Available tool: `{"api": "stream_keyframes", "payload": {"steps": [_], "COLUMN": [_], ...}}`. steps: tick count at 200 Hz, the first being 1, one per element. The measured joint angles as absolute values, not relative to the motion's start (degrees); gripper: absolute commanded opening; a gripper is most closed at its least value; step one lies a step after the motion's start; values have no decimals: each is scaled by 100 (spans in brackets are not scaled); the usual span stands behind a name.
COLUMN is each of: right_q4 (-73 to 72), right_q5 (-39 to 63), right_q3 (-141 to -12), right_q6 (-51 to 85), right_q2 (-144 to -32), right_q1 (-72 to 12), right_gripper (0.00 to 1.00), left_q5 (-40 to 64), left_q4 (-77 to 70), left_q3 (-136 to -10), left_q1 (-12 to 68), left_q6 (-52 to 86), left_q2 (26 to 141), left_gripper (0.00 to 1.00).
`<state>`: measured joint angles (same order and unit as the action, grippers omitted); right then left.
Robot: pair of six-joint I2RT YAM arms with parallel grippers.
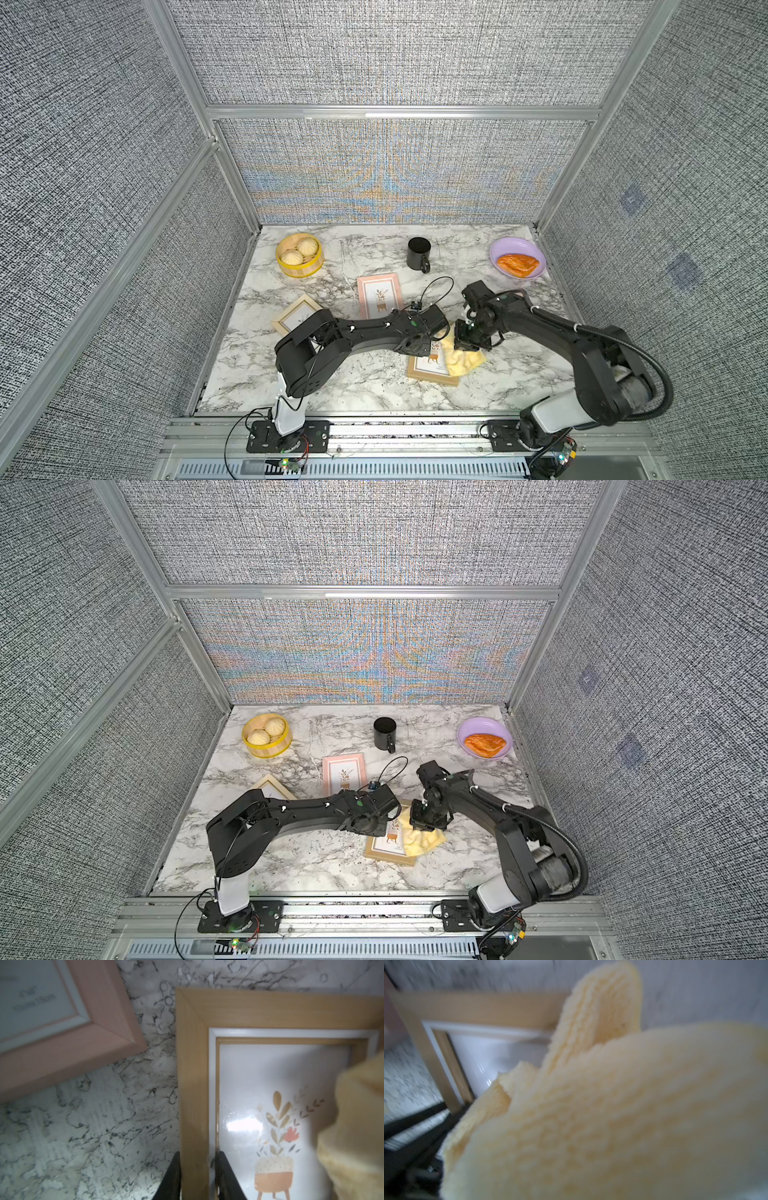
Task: Wipe the picture frame with a cloth
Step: Wipe the dirt from the picture frame.
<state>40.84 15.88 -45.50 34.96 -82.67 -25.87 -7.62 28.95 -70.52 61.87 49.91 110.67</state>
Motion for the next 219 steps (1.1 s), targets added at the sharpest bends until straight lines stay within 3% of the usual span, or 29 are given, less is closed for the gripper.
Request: {"api": "stream_keyframes", "payload": {"steps": [48,128,219], "right_q4": [4469,4901,4010], "right_q5": [1590,1225,967], "right_q3": [-3535,-3920,-3885], "right_q6": [4128,4578,5111], "right_q2": [-7400,-6490,-7177], "right_q1": [-3153,-3474,-4362], "right_gripper": [0,0,0], "left_q5": [-729,-622,-482], "left_q4": [2912,2834,2908], "left_q3": [-7065,-7008,-7185], "left_q1": [6184,6173,6173], "left_q6": [4995,5033,5349], "left_q2": [11100,11008,11078], "left_gripper": [0,0,0]}}
